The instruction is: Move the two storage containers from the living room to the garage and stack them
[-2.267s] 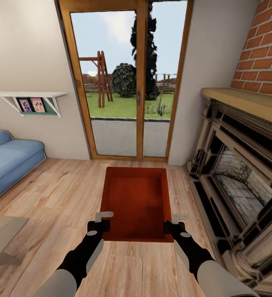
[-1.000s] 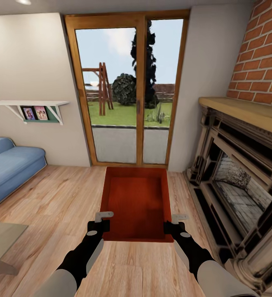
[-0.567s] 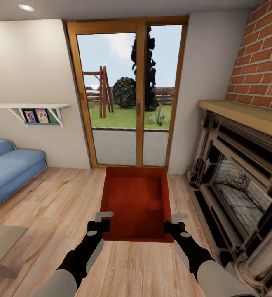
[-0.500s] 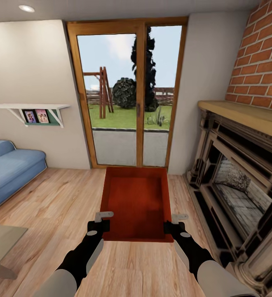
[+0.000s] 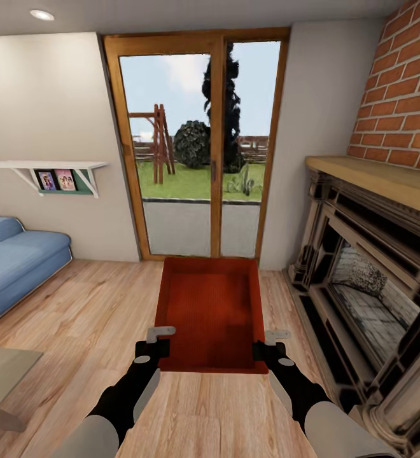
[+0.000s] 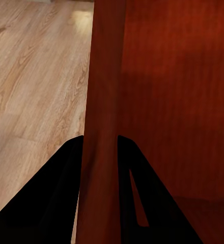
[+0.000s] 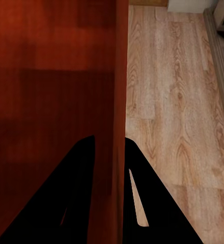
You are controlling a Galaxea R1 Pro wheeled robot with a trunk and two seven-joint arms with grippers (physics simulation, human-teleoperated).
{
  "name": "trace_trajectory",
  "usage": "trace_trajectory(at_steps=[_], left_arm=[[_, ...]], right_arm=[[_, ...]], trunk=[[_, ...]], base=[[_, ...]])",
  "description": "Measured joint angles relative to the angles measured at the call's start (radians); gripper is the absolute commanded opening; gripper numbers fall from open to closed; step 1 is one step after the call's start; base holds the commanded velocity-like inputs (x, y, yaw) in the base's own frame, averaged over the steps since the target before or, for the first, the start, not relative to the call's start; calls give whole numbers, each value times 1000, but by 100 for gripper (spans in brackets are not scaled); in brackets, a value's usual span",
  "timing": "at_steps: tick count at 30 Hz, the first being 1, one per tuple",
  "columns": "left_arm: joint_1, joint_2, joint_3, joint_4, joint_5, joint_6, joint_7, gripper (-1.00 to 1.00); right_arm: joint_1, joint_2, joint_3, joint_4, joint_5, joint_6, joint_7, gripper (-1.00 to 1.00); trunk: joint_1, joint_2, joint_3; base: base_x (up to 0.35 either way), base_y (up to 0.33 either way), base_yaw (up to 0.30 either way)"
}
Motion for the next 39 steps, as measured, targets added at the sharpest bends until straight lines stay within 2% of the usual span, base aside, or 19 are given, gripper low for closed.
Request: trace_trajectory(at_steps=[19, 39], left_arm=[[0, 0, -2, 1, 8, 0, 4, -100], [0, 1, -2, 1, 8, 0, 3, -100]], right_arm=[[0, -1, 10, -5, -10, 8, -5, -100], [0, 0, 9, -6, -9, 10, -5, -100]], trunk=[[0, 0, 0], [0, 0, 0]], base=[[0, 0, 11], [0, 0, 257]])
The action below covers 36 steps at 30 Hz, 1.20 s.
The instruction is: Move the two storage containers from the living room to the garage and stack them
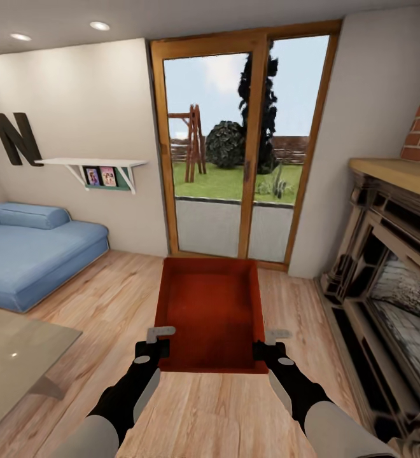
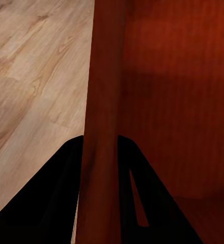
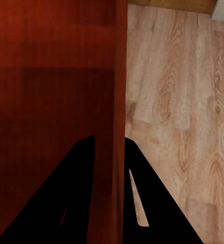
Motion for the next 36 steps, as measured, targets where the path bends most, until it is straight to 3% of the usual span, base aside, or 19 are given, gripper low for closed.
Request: trace_trajectory(at_steps=[36], left_arm=[[0, 0, 0, 0, 0, 0, 0, -100]], right_arm=[[0, 0, 0, 1, 0, -1, 0, -100]], trunk=[[0, 0, 0]], base=[[0, 0, 272]])
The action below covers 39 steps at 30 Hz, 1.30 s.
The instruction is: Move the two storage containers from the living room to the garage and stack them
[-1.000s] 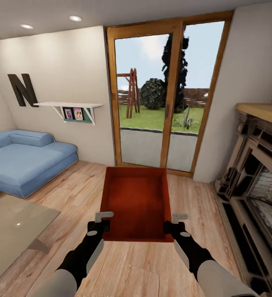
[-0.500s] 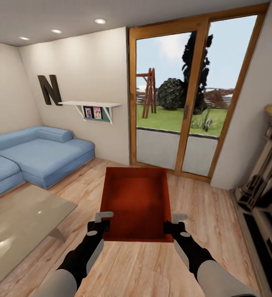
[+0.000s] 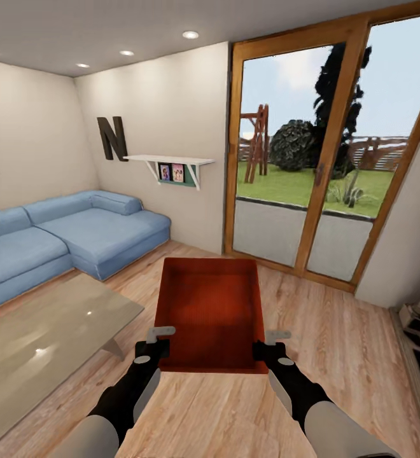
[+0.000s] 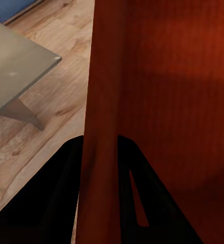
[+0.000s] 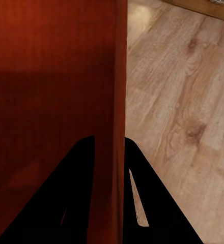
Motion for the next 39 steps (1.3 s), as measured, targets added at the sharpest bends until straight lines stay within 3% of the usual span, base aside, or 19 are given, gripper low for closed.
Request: trace_trajectory(at_steps=[39], left_arm=[[0, 1, -2, 1, 2, 0, 3, -100]], right_arm=[[0, 1, 4, 2, -5, -1, -4, -100]], trunk=[[0, 0, 0]], base=[[0, 0, 272]])
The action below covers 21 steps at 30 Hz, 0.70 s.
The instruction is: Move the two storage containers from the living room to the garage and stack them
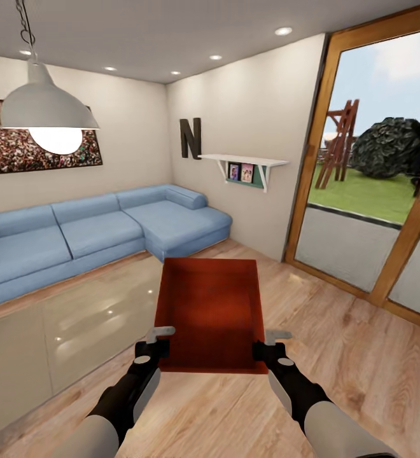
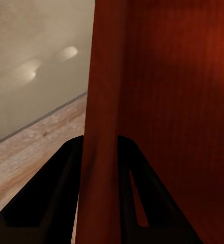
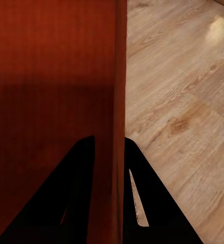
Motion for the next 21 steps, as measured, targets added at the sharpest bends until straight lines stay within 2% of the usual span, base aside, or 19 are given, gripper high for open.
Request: trace_trajectory(at_steps=[21], left_arm=[[0, 1, 0, 0, 2, 0, -1, -100]], right_arm=[[0, 0, -1, 1, 1, 0, 1, -100]], trunk=[[0, 0, 0]], base=[[0, 0, 272]])
